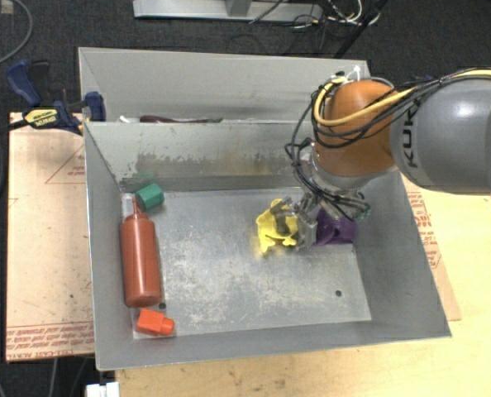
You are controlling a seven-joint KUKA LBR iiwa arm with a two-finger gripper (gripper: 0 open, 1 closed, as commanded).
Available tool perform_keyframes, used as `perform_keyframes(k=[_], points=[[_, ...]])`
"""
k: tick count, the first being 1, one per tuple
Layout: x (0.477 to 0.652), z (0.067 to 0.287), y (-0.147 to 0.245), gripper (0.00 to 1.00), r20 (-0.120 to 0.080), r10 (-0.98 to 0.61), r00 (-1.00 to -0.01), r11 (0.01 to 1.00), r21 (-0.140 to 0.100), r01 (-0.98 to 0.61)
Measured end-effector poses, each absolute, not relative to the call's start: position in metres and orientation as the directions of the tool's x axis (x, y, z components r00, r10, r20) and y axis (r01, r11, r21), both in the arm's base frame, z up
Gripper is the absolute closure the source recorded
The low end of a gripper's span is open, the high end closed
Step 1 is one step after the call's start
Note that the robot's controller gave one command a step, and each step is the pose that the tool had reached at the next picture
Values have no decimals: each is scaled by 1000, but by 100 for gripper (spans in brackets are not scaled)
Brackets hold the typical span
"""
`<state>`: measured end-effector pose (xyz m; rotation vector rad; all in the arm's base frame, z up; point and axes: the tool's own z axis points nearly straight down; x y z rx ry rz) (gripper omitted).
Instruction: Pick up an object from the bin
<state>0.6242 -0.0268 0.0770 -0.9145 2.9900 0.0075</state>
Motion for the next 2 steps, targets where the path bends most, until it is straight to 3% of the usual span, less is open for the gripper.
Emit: perform_keyframes(k=[1,2], points=[[625,116,-28,100,-11,-574,-819,819,4,-574],[626,135,-34,100,-26,-585,-810,811,-8,-585]])
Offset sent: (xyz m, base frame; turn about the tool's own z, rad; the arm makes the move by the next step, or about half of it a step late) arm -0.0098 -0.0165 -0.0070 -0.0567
